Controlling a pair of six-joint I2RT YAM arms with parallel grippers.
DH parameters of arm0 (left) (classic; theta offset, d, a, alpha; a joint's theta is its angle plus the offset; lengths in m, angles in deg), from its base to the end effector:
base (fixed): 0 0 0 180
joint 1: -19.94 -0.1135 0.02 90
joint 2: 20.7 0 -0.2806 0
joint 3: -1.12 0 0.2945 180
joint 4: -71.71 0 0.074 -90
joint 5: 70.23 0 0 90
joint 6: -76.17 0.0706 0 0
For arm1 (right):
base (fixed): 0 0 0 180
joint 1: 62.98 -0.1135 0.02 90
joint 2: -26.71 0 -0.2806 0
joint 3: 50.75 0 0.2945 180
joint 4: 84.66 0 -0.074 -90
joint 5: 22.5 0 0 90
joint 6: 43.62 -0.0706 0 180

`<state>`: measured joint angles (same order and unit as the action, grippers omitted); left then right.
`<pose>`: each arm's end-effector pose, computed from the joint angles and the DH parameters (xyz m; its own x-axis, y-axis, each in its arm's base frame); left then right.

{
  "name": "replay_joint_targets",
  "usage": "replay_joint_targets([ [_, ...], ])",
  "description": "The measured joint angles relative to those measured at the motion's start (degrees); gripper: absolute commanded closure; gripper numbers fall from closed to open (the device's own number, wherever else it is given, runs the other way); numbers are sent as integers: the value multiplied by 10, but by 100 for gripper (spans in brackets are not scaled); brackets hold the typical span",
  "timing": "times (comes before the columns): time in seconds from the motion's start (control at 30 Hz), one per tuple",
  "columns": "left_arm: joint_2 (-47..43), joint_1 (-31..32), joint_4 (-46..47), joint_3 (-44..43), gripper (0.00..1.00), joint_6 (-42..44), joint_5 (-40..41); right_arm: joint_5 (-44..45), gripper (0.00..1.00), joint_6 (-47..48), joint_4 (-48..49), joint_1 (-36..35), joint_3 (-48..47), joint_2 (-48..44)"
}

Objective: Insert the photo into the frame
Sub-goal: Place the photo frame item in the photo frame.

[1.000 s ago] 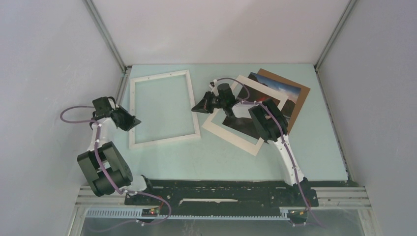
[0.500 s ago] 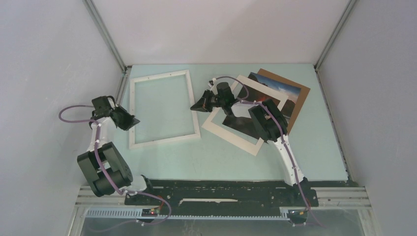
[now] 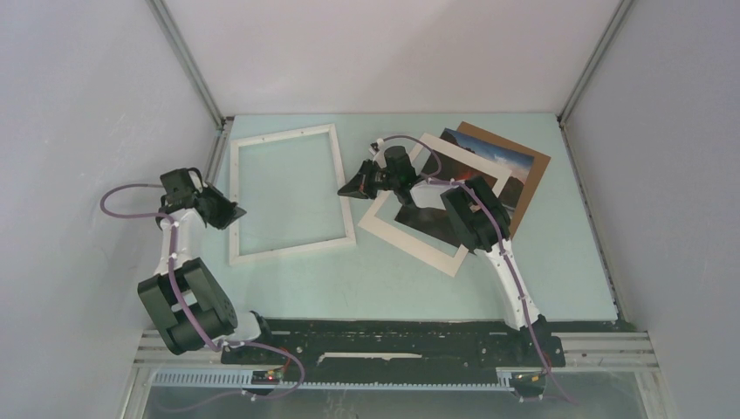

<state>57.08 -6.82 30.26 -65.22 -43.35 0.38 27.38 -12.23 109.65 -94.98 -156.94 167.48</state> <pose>0.3089 0.1295 0.2172 -0.4985 -0.7719 -0.3946 -0.5648 0.6345 -0.5277 0.4846 0.3565 0.0795 -0.9366 0.1845 -0.2980 -0.2273 0.3276 0.9171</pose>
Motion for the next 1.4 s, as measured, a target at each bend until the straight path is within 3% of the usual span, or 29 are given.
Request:
replay_joint_targets([
  [1.4, -48, 5, -5, 31, 100, 2, 11, -2, 100, -7, 46, -2, 46, -9],
])
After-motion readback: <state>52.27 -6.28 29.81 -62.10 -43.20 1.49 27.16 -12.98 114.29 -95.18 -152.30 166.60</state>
